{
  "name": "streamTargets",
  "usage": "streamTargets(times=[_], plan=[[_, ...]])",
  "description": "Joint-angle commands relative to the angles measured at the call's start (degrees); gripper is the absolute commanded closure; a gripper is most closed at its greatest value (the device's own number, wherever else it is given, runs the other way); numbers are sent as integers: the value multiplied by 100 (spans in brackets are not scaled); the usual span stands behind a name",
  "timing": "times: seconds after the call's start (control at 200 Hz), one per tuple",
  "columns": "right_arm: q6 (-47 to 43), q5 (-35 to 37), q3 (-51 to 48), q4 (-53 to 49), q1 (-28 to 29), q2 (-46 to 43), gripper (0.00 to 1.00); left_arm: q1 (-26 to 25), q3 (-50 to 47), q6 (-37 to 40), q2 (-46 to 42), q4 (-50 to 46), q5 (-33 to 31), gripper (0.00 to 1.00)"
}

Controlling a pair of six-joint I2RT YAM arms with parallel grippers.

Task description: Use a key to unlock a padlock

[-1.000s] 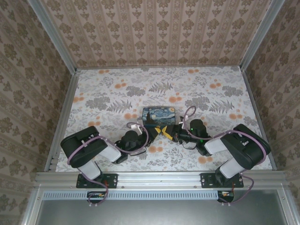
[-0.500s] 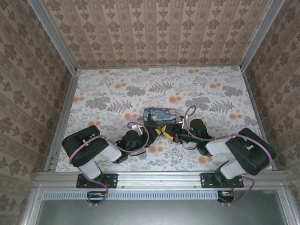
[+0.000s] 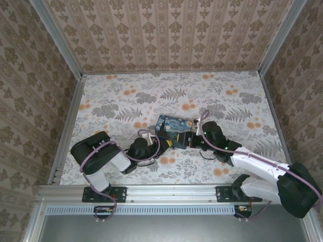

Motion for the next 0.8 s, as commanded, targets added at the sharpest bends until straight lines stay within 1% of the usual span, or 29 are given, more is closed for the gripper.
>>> streamTargets(times=[0.0,0.095,0.285,0.435,0.575,0.795], plan=[[-1092,1274,191,-905,433,67,46,69,-11,168,100,186,277,100],[-1301,1751,75,-857,746,5,47,83,-41,151,145,181,292,100],[-1367,2052,-60,-761,1233,-27,50,98,5,106,147,130,358,100],[-1478,2280,115,-860,1549,320,51,95,75,62,102,19,388,100],[-1577,2370,332,-885,1697,767,52,109,121,71,-4,-201,402,100],[-1719,2745,606,-993,1865,1309,53,140,188,106,-228,-535,457,100]])
